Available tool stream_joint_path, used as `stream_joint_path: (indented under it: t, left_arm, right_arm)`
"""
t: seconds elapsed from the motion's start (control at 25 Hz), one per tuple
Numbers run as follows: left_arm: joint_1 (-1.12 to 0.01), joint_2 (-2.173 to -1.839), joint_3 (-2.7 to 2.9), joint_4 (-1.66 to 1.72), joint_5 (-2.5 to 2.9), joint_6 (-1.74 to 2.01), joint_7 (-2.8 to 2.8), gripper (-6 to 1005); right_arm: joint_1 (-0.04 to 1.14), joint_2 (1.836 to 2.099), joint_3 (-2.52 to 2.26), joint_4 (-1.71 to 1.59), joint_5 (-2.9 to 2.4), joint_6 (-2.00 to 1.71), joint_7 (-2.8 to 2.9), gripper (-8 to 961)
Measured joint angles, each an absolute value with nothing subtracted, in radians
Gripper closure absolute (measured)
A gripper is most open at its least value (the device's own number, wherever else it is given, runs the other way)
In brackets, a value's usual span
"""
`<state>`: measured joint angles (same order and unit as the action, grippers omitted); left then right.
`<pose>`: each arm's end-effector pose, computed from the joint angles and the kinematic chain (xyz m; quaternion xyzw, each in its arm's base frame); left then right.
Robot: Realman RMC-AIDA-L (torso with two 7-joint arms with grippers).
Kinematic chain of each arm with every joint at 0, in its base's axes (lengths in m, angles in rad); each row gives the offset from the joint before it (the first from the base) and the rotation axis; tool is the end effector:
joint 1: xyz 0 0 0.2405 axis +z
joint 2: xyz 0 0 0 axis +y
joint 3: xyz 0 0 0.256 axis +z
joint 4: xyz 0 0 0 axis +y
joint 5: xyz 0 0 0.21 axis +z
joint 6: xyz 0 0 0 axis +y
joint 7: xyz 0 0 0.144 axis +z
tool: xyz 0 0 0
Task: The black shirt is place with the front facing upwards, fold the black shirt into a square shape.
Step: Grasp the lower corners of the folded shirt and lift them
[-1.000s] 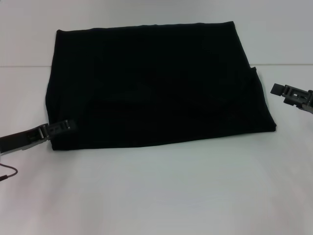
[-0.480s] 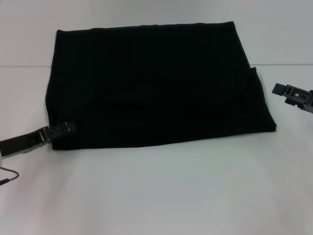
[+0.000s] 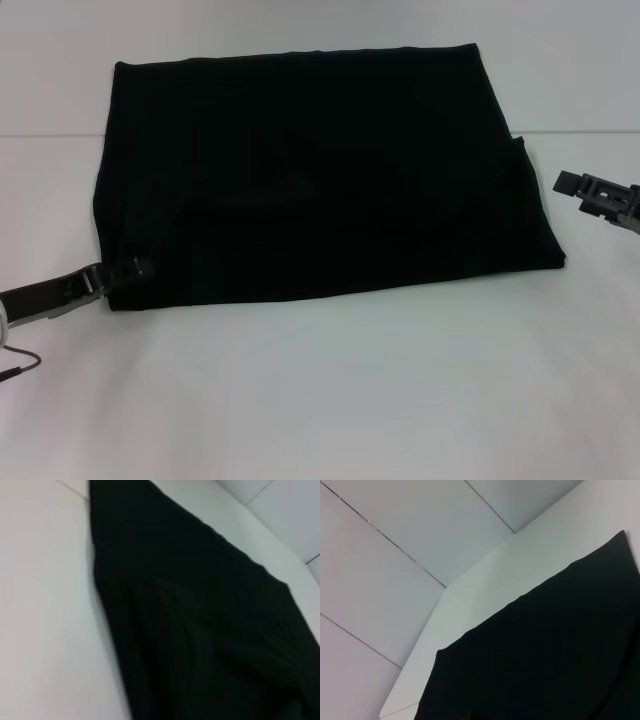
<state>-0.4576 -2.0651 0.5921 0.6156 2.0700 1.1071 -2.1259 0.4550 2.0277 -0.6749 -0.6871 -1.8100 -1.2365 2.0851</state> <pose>-0.3504 0.3444 0.0193 -0.6939 -0.6245 -0.2400 0.2663 0.3099 0.3627 0.0536 -0.7233 0.5560 0.3348 0.2359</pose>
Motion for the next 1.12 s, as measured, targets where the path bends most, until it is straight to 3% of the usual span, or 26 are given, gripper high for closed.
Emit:
stream_joint_path:
  t: [0.44,0.64,0.88,1.12]
  left_arm:
    - [-0.475,-2.076,0.594,0.650,2.126,1.089,-2.150,481]
    - [-0.473,-2.076,0.594,0.652,2.138,1.089,-2.152,733]
    - [-0.483,-2.073,0.594,0.653,2.142,1.106,-2.156,931]
    - [-0.501,-2.041,0.587,0.654,2.137,1.155,-2.203,950]
  right_arm:
    - [0.458,2.027,-0.674,-0.687,-1.810,-1.245,2.085,103]
    - [0.459,2.027,-0.673,-0.687,-1.810,-1.246,2.085,105]
    - [0.463,2.019,-0.684,-0.687,-1.816,-1.258,2.085,106]
    - [0.489,1.979,-0.687,-0.691,-1.900,-1.282,2.136,108]
